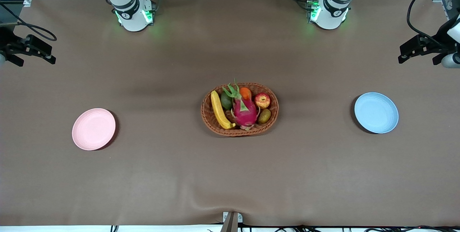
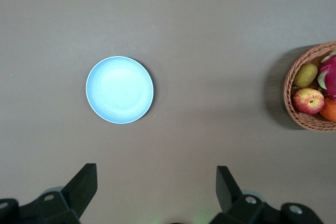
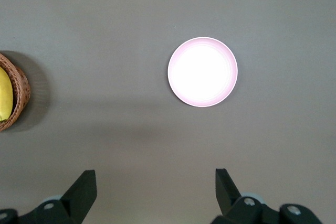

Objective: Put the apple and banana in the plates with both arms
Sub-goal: 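Reach the right gripper to the banana while the left gripper reaches the basket, then lower the right gripper onto the yellow banana and close it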

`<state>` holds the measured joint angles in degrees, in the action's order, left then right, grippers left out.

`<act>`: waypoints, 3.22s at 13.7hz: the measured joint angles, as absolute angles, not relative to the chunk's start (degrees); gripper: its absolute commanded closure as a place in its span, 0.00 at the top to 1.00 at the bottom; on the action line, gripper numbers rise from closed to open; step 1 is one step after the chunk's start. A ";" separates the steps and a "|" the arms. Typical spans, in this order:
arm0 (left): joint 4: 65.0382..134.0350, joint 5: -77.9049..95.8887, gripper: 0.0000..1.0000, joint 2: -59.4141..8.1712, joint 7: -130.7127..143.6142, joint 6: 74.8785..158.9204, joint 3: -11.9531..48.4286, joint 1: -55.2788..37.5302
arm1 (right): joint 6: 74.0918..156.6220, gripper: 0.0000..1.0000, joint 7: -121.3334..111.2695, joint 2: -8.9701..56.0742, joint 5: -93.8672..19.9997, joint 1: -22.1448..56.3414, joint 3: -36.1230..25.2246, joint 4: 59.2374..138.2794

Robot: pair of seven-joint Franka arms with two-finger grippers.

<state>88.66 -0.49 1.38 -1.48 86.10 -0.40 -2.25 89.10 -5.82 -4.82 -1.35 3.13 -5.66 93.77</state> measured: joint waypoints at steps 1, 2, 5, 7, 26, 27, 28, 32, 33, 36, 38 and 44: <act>88.66 -0.49 1.00 1.38 -1.48 86.10 -0.40 -2.25 | 89.09 1.00 -5.83 -4.83 -1.40 3.13 -5.66 93.77; 88.66 -0.49 1.00 1.38 -1.48 86.10 -0.40 -2.25 | 89.07 1.00 -5.83 -4.83 -1.42 3.13 -5.66 93.77; 88.66 -0.49 1.00 1.38 -1.48 86.10 -0.40 -2.25 | 89.06 1.00 -5.84 -4.83 -1.43 3.13 -5.70 93.77; 88.66 -0.43 1.00 1.38 -1.48 86.10 -0.40 -2.25 | 89.06 1.00 -5.84 -4.83 -1.43 3.13 -5.75 93.78; 91.97 6.79 1.00 -10.29 -2.31 94.84 8.42 -3.06 | 107.84 1.00 -5.90 8.31 -7.29 28.28 -4.74 94.05; 93.23 7.10 1.00 -10.67 -2.31 96.55 9.35 -3.11 | 110.45 1.00 -5.84 10.40 -7.26 30.54 -4.72 93.98; 94.31 7.19 1.00 -10.90 -2.31 97.86 10.08 -3.12 | 112.31 0.98 -5.84 12.42 -7.25 32.11 -4.73 93.60; 96.26 7.22 1.00 -11.07 -2.54 99.72 10.74 -3.03 | 114.57 0.83 -6.98 20.73 -7.23 34.99 -4.77 87.98; 96.27 7.22 1.00 -11.07 -2.63 99.75 10.74 -2.97 | 116.18 0.80 -7.07 22.65 -7.23 36.22 -4.77 86.60; 96.32 7.22 1.00 -11.07 -2.79 99.82 10.73 -2.94 | 124.45 0.71 -7.06 27.68 -7.15 39.77 -4.78 85.19; 96.39 7.22 1.00 -11.07 -2.82 99.82 10.73 -2.94 | 129.31 0.65 -7.06 30.83 -7.05 41.31 -4.80 84.90; 96.60 7.27 1.00 -12.07 -5.02 100.30 10.76 -2.94 | 134.66 0.58 -7.08 38.34 -6.74 42.91 -4.85 79.82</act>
<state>96.60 7.27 -12.07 -5.02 100.30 10.76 -2.94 134.66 -7.08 38.34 -6.74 42.91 -4.85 79.82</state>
